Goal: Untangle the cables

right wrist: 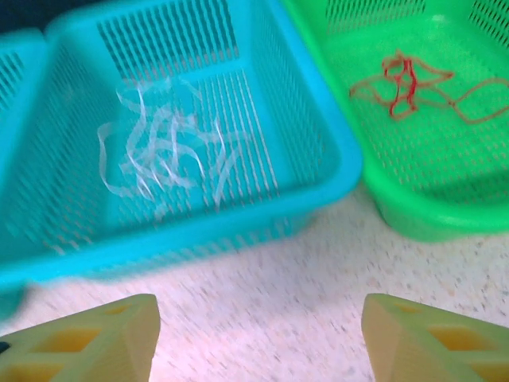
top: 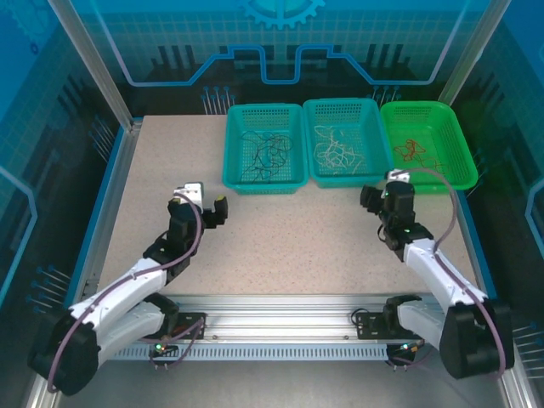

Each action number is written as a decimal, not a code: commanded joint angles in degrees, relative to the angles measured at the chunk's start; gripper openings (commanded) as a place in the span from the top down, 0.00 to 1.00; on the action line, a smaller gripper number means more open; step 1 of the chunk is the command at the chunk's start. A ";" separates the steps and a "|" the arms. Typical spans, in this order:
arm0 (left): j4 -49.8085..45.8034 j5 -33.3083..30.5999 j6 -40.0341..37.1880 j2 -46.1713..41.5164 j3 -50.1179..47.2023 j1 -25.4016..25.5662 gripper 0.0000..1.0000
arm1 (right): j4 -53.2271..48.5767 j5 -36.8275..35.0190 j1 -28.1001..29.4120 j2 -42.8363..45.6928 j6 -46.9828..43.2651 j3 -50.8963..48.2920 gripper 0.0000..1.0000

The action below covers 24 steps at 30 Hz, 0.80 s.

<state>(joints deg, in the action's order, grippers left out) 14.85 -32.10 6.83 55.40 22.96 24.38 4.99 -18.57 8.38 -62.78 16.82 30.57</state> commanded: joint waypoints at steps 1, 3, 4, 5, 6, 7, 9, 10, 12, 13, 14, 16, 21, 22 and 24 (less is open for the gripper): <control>14.02 -5.39 -10.30 6.59 -2.83 -2.54 0.01 | 10.03 -5.65 2.33 -5.97 -9.06 -0.98 0.23; 20.21 -3.35 -10.91 11.97 -3.60 -4.95 0.01 | 15.45 -6.74 2.01 -10.75 -8.98 -1.00 0.21; 22.94 -1.42 -10.68 14.92 -3.55 -6.53 0.01 | 18.81 -6.47 1.68 -13.50 -9.37 -1.18 0.21; 25.51 1.20 -10.03 17.54 -3.30 -8.12 0.01 | 21.31 -6.47 1.63 -16.23 -11.44 -0.95 0.20; 27.72 3.66 -9.44 19.63 -3.17 -9.65 0.01 | 20.89 -7.95 1.81 -18.30 -12.59 0.76 0.20; 29.21 6.46 -9.24 21.98 -2.74 -11.40 0.01 | 21.94 -8.68 1.99 -19.66 -14.21 1.25 0.20; 26.79 7.54 -10.43 24.75 0.34 -12.77 0.01 | 29.62 -9.02 1.57 -21.61 -14.97 -1.42 0.18; 26.67 7.95 -11.37 26.14 1.43 -13.36 0.01 | 33.42 -8.12 0.68 -22.85 -15.35 -2.23 0.19; 27.56 11.14 -11.25 28.14 2.55 -15.39 0.01 | 31.90 -5.67 -0.27 -22.10 -14.40 -2.35 0.20; 33.34 14.66 -10.40 30.69 0.95 -17.90 0.01 | 31.70 -2.71 -0.65 -21.42 -14.43 -3.01 0.20; 35.02 18.15 -7.05 31.53 -0.12 -20.85 0.01 | 35.05 0.55 -1.43 -21.33 -15.18 -4.81 0.20; 44.02 28.15 -3.35 33.46 -3.94 -26.72 0.01 | 47.93 4.38 -2.68 -24.77 -16.26 -9.55 0.00; 41.20 28.43 -3.82 32.89 -3.30 -26.52 0.01 | 40.66 5.65 -3.29 -23.52 -15.35 -7.06 0.00; 41.78 27.86 -4.05 33.15 -3.29 -26.29 0.01 | 40.48 3.24 -2.64 -23.31 -14.91 -7.02 0.00; 41.43 27.73 -4.10 33.11 -3.25 -26.15 0.01 | 40.35 3.33 -2.84 -23.29 -14.81 -7.00 0.00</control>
<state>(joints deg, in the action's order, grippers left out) 52.97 -7.31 1.61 88.16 19.22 -2.02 42.54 -15.51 5.82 -86.11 2.07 22.87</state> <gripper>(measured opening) 0.989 0.997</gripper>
